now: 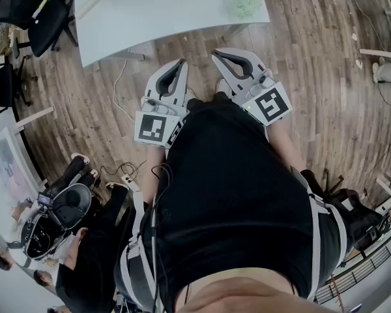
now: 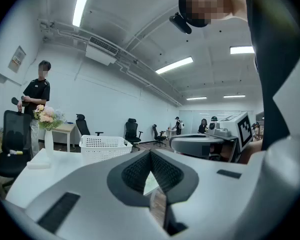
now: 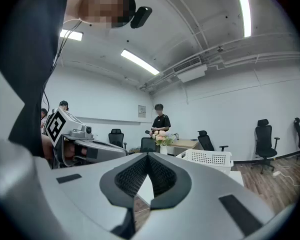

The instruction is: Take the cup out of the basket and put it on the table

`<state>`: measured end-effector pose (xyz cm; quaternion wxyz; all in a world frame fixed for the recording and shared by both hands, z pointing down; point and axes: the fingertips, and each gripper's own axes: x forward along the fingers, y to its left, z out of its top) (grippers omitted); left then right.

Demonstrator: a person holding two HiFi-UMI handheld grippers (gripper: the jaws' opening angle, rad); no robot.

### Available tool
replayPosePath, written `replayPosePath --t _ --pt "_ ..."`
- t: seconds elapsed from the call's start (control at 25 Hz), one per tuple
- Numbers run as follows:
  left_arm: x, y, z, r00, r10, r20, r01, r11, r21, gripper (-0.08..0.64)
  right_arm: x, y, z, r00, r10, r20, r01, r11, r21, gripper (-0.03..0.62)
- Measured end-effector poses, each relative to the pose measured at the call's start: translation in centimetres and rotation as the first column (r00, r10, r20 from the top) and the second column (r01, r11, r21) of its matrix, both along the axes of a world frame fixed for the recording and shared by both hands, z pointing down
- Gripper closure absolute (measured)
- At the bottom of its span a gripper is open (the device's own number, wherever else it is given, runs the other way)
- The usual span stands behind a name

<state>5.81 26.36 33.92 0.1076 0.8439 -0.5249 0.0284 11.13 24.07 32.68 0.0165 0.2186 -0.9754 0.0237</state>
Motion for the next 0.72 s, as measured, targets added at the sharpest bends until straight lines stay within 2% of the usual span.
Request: replayPosePath --t 0.36,0.72 --pt "1.4 -0.2 -0.4 1.0 0.009 0.005 -0.009 1.0 0.001 0.538 0.9 0.0 -0.1 1.0 -0.004 -0.002 0.004 1.0 -0.003 0.574" --pt "2.6 -0.9 -0.6 1.0 0.001 -0.009 -0.001 1.0 -0.002 0.538 2.2 -0.8 -0.3 0.999 -0.014 0.037 0.015 0.999 -0.034 0.574"
